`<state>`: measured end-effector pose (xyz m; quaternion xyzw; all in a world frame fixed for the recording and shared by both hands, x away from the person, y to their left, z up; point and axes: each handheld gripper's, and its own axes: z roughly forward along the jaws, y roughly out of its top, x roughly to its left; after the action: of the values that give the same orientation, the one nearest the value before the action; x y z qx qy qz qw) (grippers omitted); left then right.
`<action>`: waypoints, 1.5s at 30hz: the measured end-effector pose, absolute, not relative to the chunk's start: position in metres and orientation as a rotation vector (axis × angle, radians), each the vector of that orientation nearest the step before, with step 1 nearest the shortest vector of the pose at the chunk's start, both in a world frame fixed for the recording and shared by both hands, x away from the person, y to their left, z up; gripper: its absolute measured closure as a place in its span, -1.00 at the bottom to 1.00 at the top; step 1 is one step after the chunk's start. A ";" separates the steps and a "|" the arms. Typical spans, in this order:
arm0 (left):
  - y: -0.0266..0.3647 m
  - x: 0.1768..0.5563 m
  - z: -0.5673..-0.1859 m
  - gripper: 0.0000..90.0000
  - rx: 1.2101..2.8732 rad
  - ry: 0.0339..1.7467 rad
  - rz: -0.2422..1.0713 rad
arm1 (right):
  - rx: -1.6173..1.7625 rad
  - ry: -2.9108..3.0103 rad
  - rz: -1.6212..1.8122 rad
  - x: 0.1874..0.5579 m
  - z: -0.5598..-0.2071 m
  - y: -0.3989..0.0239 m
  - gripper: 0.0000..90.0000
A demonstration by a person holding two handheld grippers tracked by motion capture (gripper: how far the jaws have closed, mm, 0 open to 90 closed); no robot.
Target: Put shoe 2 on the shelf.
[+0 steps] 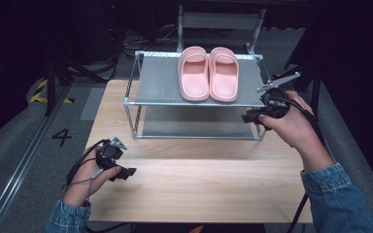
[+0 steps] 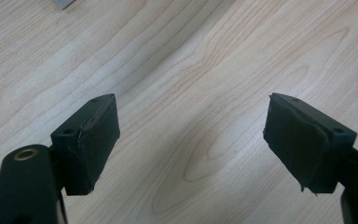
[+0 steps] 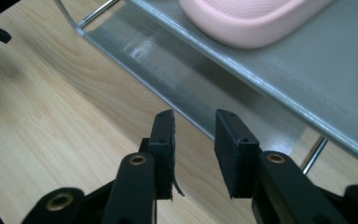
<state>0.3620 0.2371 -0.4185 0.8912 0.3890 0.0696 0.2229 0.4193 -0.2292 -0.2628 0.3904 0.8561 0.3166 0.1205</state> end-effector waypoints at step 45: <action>0.270 0.372 -0.415 -0.61 2.305 1.255 0.263 | 1.294 2.429 0.858 0.372 -0.347 -0.349 -0.14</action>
<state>0.3717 0.2703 -0.4155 0.8462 0.4610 0.0965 0.2493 0.3721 -0.3492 -0.3466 0.4452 0.8355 0.2951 0.1291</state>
